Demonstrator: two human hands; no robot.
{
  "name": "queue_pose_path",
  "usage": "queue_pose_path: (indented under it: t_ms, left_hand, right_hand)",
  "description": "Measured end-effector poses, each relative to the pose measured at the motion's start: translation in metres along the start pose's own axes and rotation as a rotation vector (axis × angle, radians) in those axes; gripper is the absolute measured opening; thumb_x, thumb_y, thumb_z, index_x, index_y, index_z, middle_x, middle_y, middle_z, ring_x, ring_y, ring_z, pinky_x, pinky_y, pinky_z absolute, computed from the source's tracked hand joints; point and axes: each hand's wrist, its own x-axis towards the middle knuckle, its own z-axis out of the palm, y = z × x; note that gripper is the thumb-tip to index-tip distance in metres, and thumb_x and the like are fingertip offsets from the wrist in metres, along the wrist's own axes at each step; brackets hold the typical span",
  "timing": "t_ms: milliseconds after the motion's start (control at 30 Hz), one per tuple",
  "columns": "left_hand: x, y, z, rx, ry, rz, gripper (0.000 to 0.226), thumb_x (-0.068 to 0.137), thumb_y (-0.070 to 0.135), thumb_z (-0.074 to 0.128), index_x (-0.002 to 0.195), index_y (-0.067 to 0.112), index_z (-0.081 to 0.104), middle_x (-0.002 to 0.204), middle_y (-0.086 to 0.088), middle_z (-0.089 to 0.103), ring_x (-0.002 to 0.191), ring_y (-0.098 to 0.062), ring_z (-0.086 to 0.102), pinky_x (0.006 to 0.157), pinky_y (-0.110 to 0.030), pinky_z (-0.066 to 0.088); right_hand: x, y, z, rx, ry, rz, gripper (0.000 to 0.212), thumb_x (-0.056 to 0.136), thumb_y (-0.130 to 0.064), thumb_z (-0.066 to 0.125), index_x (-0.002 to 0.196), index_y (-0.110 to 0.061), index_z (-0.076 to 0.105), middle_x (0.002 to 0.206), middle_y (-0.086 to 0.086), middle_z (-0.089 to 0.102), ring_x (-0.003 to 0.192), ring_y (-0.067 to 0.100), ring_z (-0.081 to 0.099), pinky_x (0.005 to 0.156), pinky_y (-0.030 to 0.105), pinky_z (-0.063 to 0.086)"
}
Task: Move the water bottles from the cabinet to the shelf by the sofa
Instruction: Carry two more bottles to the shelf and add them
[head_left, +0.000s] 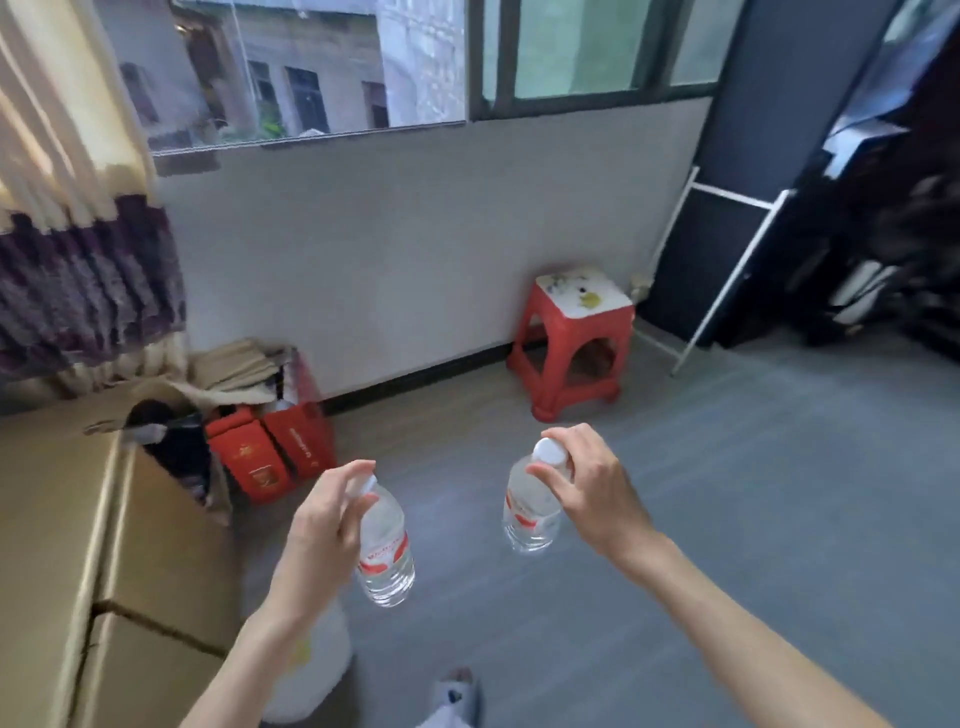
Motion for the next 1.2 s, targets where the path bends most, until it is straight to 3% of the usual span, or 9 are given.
queue_pose_path:
  t_ms: [100, 267, 400, 667, 900, 1200]
  left_hand:
    - [0.049, 0.045, 0.059, -0.043, -0.115, 0.085, 0.028, 0.085, 0.002, 0.058, 0.111, 0.011, 0.057, 0.1, -0.005, 0.061, 0.087, -0.024, 0.059, 0.08, -0.032, 0.044]
    - [0.123, 0.12, 0.167, -0.132, -0.279, 0.222, 0.03, 0.086, 0.003, 0.056, 0.112, 0.018, 0.056, 0.102, -0.001, 0.06, 0.091, -0.022, 0.06, 0.077, -0.032, 0.045]
    - [0.182, 0.182, 0.256, -0.144, -0.376, 0.323, 0.035, 0.083, -0.005, 0.056, 0.112, 0.014, 0.057, 0.1, -0.001, 0.061, 0.088, -0.022, 0.06, 0.076, -0.029, 0.043]
    - [0.267, 0.321, 0.423, -0.163, -0.562, 0.502, 0.029, 0.084, 0.0, 0.057, 0.111, 0.011, 0.059, 0.101, 0.0, 0.06, 0.09, -0.021, 0.055, 0.08, -0.032, 0.041]
    - [0.305, 0.426, 0.56, -0.183, -0.669, 0.574, 0.027, 0.085, 0.0, 0.056, 0.111, 0.008, 0.058, 0.101, -0.003, 0.06, 0.089, -0.021, 0.055, 0.078, -0.029, 0.038]
    - [0.339, 0.576, 0.728, -0.233, -0.699, 0.594, 0.025, 0.089, 0.004, 0.051, 0.113, 0.01, 0.055, 0.102, -0.002, 0.058, 0.087, -0.02, 0.056, 0.075, -0.029, 0.039]
  right_hand:
    - [0.004, 0.056, -0.05, -0.06, 0.106, 0.095, 0.055, 0.075, -0.054, 0.042, 0.105, -0.011, 0.058, 0.091, -0.007, 0.045, 0.087, 0.011, 0.045, 0.072, 0.014, 0.029]
    - [0.013, 0.153, -0.129, -0.128, 0.296, 0.299, 0.039, 0.078, -0.041, 0.055, 0.101, -0.01, 0.06, 0.088, -0.004, 0.047, 0.078, 0.013, 0.044, 0.07, 0.012, 0.025]
    - [0.02, 0.23, -0.188, -0.133, 0.372, 0.468, 0.028, 0.082, -0.031, 0.065, 0.1, -0.011, 0.059, 0.091, -0.003, 0.05, 0.078, 0.015, 0.046, 0.07, 0.013, 0.027]
    - [0.034, 0.346, -0.301, -0.176, 0.555, 0.759, 0.028, 0.072, -0.029, 0.075, 0.092, -0.015, 0.06, 0.088, -0.005, 0.053, 0.077, 0.015, 0.049, 0.07, 0.02, 0.033]
    - [0.039, 0.458, -0.396, -0.244, 0.728, 0.864, 0.026, 0.074, -0.026, 0.074, 0.091, -0.01, 0.062, 0.083, -0.003, 0.054, 0.071, 0.017, 0.049, 0.071, 0.023, 0.035]
    - [0.059, 0.62, -0.545, -0.267, 0.722, 0.866, 0.025, 0.076, -0.028, 0.071, 0.093, -0.011, 0.062, 0.088, -0.003, 0.055, 0.074, 0.015, 0.048, 0.068, 0.016, 0.029]
